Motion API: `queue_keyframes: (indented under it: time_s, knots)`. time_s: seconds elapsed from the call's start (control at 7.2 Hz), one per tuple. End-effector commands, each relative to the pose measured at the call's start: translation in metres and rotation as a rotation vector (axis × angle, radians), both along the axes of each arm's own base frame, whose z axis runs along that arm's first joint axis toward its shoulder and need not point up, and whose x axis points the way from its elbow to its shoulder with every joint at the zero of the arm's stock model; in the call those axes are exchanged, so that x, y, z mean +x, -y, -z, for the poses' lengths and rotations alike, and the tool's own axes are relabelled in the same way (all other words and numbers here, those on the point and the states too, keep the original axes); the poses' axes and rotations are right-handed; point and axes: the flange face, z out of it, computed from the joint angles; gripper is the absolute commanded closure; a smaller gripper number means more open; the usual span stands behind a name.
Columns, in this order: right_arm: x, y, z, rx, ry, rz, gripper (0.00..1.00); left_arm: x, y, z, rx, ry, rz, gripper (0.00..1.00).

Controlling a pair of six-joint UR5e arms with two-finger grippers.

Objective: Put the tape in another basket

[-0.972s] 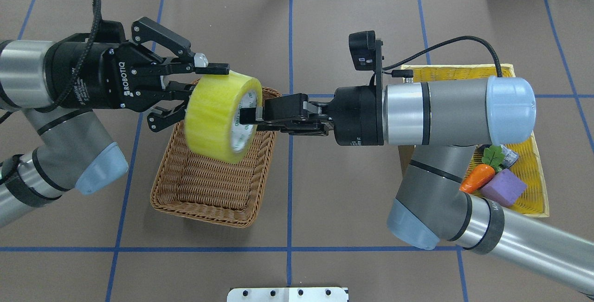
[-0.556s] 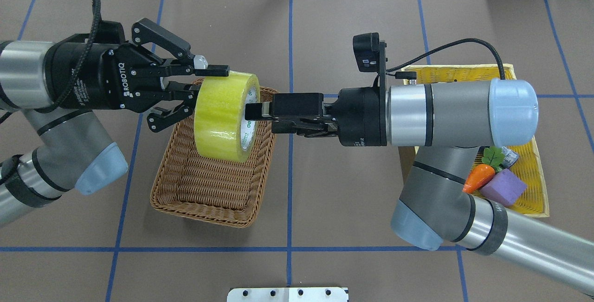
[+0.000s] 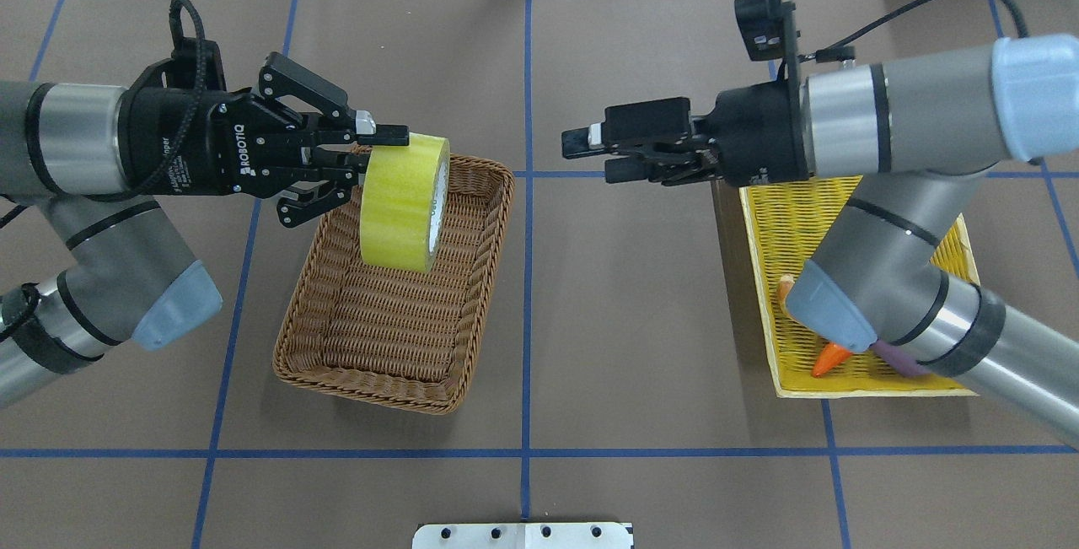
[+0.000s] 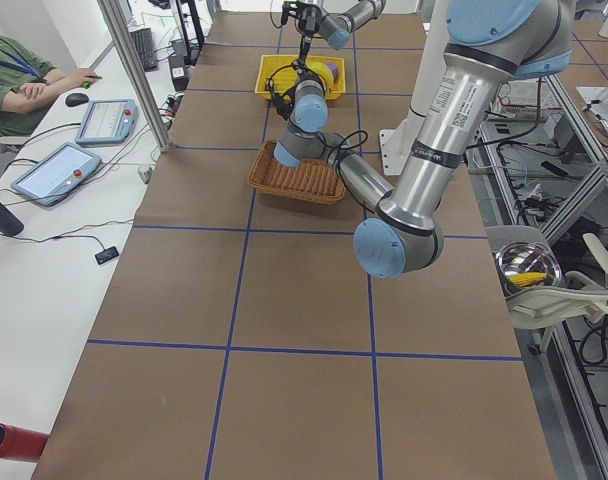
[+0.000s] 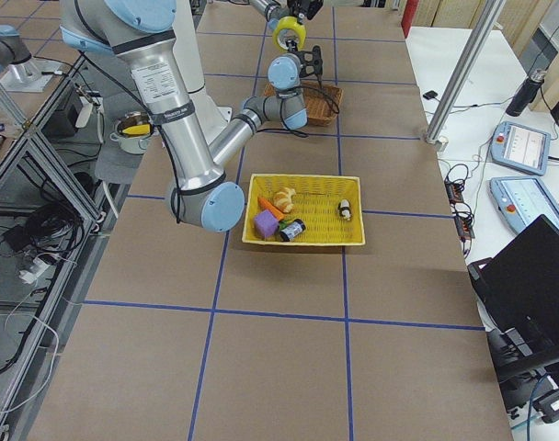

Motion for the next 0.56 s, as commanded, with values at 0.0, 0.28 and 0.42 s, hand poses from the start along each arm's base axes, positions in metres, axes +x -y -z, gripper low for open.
queue_keyframes:
  time_s: [0.0, 0.28, 0.42]
  knots:
    - [0.092, 0.062, -0.032, -0.052, -0.214, 0.011, 0.00, 0.011, 0.028, 0.003, 0.004, 0.239, 0.080, 1.00]
    - [0.164, 0.087, -0.100, -0.039, -0.323, -0.134, 0.00, 0.016, 0.037, 0.013, 0.050, 0.514, 0.129, 1.00]
    - [0.199, 0.093, -0.147, -0.018, -0.405, -0.233, 0.00, 0.017, 0.035, 0.017, 0.073, 0.629, 0.124, 1.00]
